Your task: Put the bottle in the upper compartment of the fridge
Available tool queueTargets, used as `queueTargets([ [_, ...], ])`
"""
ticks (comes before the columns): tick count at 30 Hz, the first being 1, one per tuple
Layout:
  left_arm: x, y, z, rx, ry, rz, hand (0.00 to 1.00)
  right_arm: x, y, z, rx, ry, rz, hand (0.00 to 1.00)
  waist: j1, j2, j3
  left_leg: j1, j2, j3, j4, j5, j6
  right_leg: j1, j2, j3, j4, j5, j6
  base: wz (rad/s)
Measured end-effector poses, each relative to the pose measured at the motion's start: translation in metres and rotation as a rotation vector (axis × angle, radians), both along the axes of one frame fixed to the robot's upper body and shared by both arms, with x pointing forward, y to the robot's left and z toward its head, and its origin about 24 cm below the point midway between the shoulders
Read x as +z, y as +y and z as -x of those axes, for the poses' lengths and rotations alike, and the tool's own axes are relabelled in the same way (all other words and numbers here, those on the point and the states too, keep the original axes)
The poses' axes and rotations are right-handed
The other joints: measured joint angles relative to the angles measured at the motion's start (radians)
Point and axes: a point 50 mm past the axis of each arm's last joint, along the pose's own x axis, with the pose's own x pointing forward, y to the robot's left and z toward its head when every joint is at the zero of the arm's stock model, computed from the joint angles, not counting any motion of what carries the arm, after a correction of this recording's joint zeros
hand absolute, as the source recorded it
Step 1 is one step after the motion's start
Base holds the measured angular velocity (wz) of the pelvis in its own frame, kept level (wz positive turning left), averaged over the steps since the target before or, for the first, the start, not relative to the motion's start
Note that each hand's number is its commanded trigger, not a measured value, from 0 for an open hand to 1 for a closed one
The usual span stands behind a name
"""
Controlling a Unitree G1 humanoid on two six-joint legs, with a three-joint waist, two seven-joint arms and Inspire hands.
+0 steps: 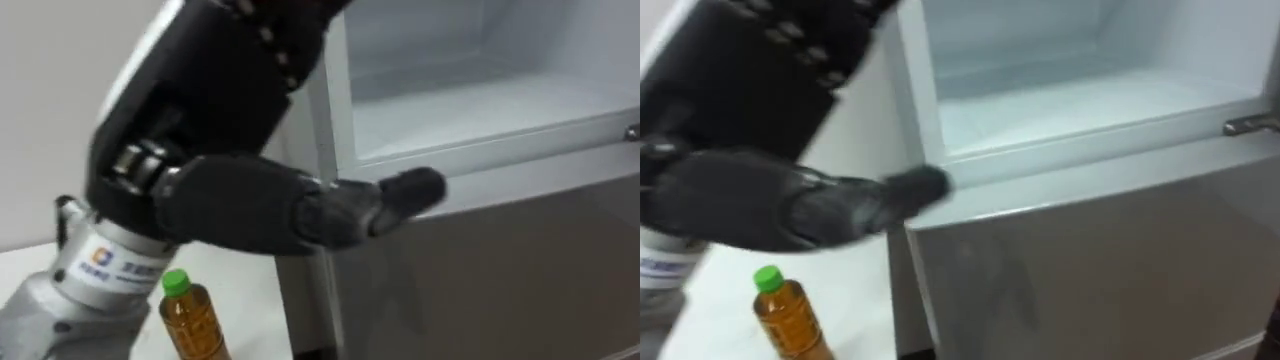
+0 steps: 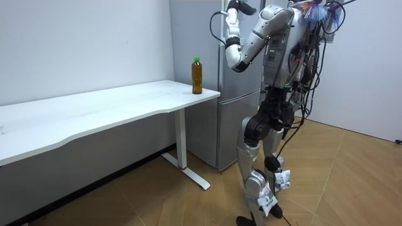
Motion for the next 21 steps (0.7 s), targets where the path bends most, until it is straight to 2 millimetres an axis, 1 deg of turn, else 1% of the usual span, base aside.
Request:
queueTargets([
  [1, 0.002, 0.009, 0.002, 0.054, -0.014, 0.037, 0.00, 0.000, 0.000, 0.002, -0.002, 0.006, 0.006, 0.00, 0.010, -0.003, -0.0002, 0.003, -0.002, -0.007, 0.000, 0.000, 0.000, 0.010, -0.002, -0.008, -0.002, -0.002, 0.003, 0.23],
  [2, 0.002, 0.014, 0.003, 0.091, -0.021, 0.045, 0.00, 0.000, 0.000, 0.005, 0.000, 0.011, 0.008, 0.00, 0.017, -0.004, -0.0014, 0.005, -0.003, -0.009, 0.000, 0.000, 0.000, 0.011, -0.002, -0.009, -0.002, -0.003, 0.003, 0.14],
  [3, 0.004, 0.025, 0.007, 0.168, -0.042, 0.064, 0.00, 0.000, 0.000, 0.010, -0.007, 0.015, 0.014, 0.00, 0.026, -0.005, -0.0039, 0.011, -0.004, -0.009, -0.001, 0.000, 0.001, 0.015, -0.002, -0.009, -0.002, -0.005, 0.003, 0.00],
  [4, 0.006, 0.036, 0.010, 0.233, -0.063, 0.097, 0.00, -0.001, 0.000, 0.012, -0.016, 0.016, 0.013, 0.00, 0.043, -0.007, -0.0032, 0.018, -0.004, -0.009, -0.003, 0.000, 0.001, 0.022, -0.001, -0.011, -0.002, -0.006, 0.003, 0.00],
  [5, 0.005, 0.042, 0.012, 0.264, -0.069, 0.114, 0.00, -0.001, 0.001, 0.014, -0.028, 0.017, 0.011, 0.00, 0.050, -0.007, -0.0041, 0.021, -0.004, -0.009, -0.003, 0.000, 0.000, 0.024, -0.001, -0.013, -0.002, -0.008, 0.003, 0.00],
  [6, 0.003, 0.053, 0.017, 0.320, -0.075, 0.150, 0.00, -0.001, 0.004, 0.018, -0.051, 0.013, 0.005, 0.00, 0.054, -0.011, -0.0072, 0.024, -0.005, -0.013, -0.003, 0.000, 0.000, 0.030, -0.002, -0.016, -0.002, -0.011, 0.002, 0.14],
  [7, 0.001, 0.062, 0.022, 0.377, -0.075, 0.189, 0.00, -0.002, 0.006, 0.020, -0.065, 0.007, 0.000, 0.00, 0.055, -0.013, -0.0094, 0.024, -0.007, -0.028, -0.003, 0.000, 0.000, 0.034, -0.001, -0.022, -0.002, -0.015, 0.002, 0.19],
  [8, -0.002, 0.067, 0.025, 0.404, -0.073, 0.206, 0.00, -0.002, 0.007, 0.021, -0.072, 0.005, 0.000, 0.00, 0.055, -0.015, -0.0078, 0.027, -0.008, -0.032, -0.003, 0.000, 0.000, 0.039, -0.002, -0.027, -0.002, -0.016, 0.003, 0.21],
  [10, -0.018, 0.086, 0.033, 0.513, -0.014, 0.272, 0.00, -0.002, 0.006, 0.026, -0.108, 0.010, 0.006, 0.00, 0.059, -0.014, -0.0077, 0.042, -0.011, -0.040, -0.004, 0.000, 0.001, 0.058, -0.004, -0.032, -0.004, -0.021, 0.005, 0.11],
  [11, -0.021, 0.090, 0.034, 0.541, 0.003, 0.288, 0.00, -0.002, 0.006, 0.027, -0.111, 0.012, 0.009, 0.00, 0.063, -0.009, -0.0074, 0.045, -0.012, -0.041, -0.004, 0.000, 0.001, 0.061, -0.004, -0.031, -0.003, -0.021, 0.006, 0.00],
  [12, -0.027, 0.098, 0.038, 0.595, 0.026, 0.317, 0.00, -0.002, 0.006, 0.030, -0.124, 0.016, 0.012, 0.00, 0.075, -0.010, -0.0048, 0.048, -0.013, -0.042, -0.004, 0.000, 0.001, 0.062, -0.005, -0.031, -0.002, -0.022, 0.007, 0.00],
  [13, -0.033, 0.107, 0.043, 0.655, 0.047, 0.336, 0.00, -0.002, 0.005, 0.034, -0.139, 0.020, 0.015, 0.00, 0.080, -0.008, -0.0044, 0.048, -0.015, -0.051, -0.004, 0.000, 0.001, 0.063, -0.007, -0.033, 0.000, -0.024, 0.007, 0.05],
  [14, -0.036, 0.111, 0.044, 0.681, 0.060, 0.343, 0.00, -0.002, 0.005, 0.034, -0.139, 0.020, 0.015, 0.00, 0.081, -0.007, -0.0042, 0.048, -0.016, -0.054, -0.003, 0.000, 0.001, 0.064, -0.011, -0.038, 0.000, -0.025, 0.008, 0.15],
  [15, -0.041, 0.118, 0.047, 0.727, 0.084, 0.366, 0.00, -0.001, 0.004, 0.034, -0.143, 0.017, 0.016, 0.00, 0.081, -0.006, -0.0021, 0.046, -0.018, -0.056, 0.000, 0.000, 0.001, 0.064, -0.016, -0.042, 0.002, -0.031, 0.009, 0.16],
  [16, -0.044, 0.125, 0.051, 0.767, 0.100, 0.391, 0.00, -0.002, 0.004, 0.035, -0.144, 0.021, 0.016, 0.00, 0.087, -0.002, -0.0018, 0.045, -0.018, -0.057, 0.000, 0.000, 0.001, 0.064, -0.017, -0.043, 0.003, -0.032, 0.009, 0.12],
  [18, -0.050, 0.134, 0.056, 0.830, 0.115, 0.409, 0.00, -0.001, 0.004, 0.037, -0.146, 0.023, 0.017, 0.00, 0.104, -0.003, -0.0006, 0.040, -0.018, -0.066, 0.001, 0.000, 0.001, 0.064, -0.018, -0.052, 0.003, -0.033, 0.009, 0.10],
  [19, -0.056, 0.140, 0.059, 0.870, 0.144, 0.415, 0.00, -0.001, 0.004, 0.039, -0.152, 0.024, 0.018, 0.00, 0.105, -0.001, -0.0017, 0.032, -0.020, -0.081, 0.004, -0.001, 0.002, 0.064, -0.019, -0.060, 0.003, -0.034, 0.010, 0.22],
  [20, -0.060, 0.142, 0.060, 0.893, 0.163, 0.416, 0.00, -0.001, 0.004, 0.039, -0.156, 0.024, 0.018, 0.00, 0.105, 0.000, -0.0025, 0.032, -0.021, -0.087, 0.006, -0.001, 0.003, 0.063, -0.020, -0.064, 0.003, -0.035, 0.010, 0.26],
  [21, -0.068, 0.147, 0.062, 0.939, 0.204, 0.419, 0.00, -0.001, 0.003, 0.042, -0.167, 0.027, 0.016, 0.00, 0.109, 0.000, -0.0020, 0.029, -0.021, -0.091, 0.007, -0.001, 0.003, 0.061, -0.019, -0.067, 0.004, -0.035, 0.010, 0.12],
])
